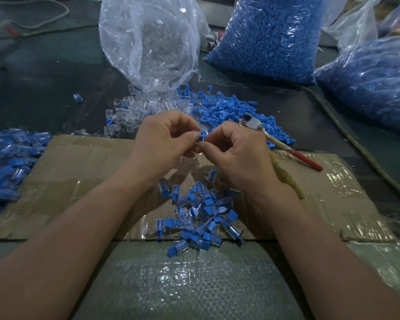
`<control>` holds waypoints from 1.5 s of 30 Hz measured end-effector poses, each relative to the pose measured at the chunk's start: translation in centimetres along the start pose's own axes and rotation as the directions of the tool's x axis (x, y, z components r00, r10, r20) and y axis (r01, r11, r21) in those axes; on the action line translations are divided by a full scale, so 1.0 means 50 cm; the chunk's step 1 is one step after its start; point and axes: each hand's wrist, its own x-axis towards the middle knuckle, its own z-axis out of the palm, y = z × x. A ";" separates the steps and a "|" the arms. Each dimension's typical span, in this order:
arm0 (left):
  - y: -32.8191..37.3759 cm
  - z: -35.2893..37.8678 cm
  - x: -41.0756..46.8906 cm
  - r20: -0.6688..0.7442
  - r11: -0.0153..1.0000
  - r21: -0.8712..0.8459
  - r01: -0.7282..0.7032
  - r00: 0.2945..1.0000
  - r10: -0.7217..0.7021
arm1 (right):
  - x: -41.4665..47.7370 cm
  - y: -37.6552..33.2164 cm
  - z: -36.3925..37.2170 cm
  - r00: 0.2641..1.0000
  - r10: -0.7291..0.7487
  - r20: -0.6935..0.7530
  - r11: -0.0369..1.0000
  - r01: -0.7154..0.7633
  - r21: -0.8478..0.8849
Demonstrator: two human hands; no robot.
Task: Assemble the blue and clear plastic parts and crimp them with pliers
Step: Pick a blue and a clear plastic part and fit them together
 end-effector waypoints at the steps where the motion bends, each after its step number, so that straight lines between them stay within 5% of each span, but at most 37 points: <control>1: 0.001 -0.001 0.000 0.004 1.000 0.006 -0.009 1.000 0.009 | 0.000 0.000 -0.001 1.000 -0.005 0.007 1.000 0.005 -0.006; 7: 0.003 -0.003 0.002 0.016 1.000 -0.029 0.013 1.000 -0.012 | 0.003 -0.003 -0.007 0.996 -0.002 -0.092 0.998 0.008 0.055; 26: 0.001 -0.016 0.008 0.106 0.949 -0.232 0.213 0.976 -0.193 | -0.001 0.006 -0.011 0.999 -0.042 0.029 0.946 0.031 0.323; 45: 0.002 -0.032 0.013 0.239 0.911 -0.243 0.334 0.931 -0.277 | -0.001 0.024 -0.013 0.985 -0.164 -0.056 0.963 0.172 0.210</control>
